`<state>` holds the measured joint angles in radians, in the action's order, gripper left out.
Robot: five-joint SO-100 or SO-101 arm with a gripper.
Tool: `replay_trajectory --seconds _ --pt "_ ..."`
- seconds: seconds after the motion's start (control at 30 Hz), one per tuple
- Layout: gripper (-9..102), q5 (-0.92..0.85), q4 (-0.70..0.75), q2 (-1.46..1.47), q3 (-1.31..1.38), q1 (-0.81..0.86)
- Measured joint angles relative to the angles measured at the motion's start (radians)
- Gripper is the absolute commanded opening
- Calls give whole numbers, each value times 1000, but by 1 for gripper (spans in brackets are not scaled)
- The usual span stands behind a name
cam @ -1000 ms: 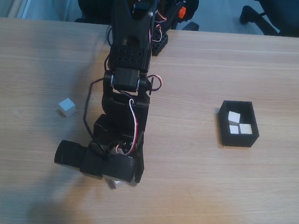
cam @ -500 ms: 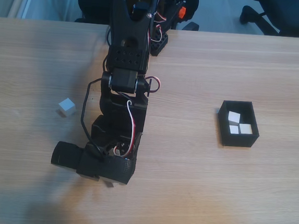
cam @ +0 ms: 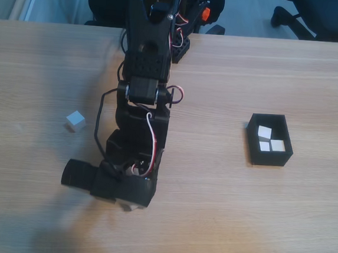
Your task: Pick blocks and place them in the box.
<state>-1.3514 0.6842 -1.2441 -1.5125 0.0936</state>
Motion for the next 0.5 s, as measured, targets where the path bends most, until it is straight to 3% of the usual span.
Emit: replay_trajectory --seconds 0.5 --pt "2 61 115 -376 -282 -91"
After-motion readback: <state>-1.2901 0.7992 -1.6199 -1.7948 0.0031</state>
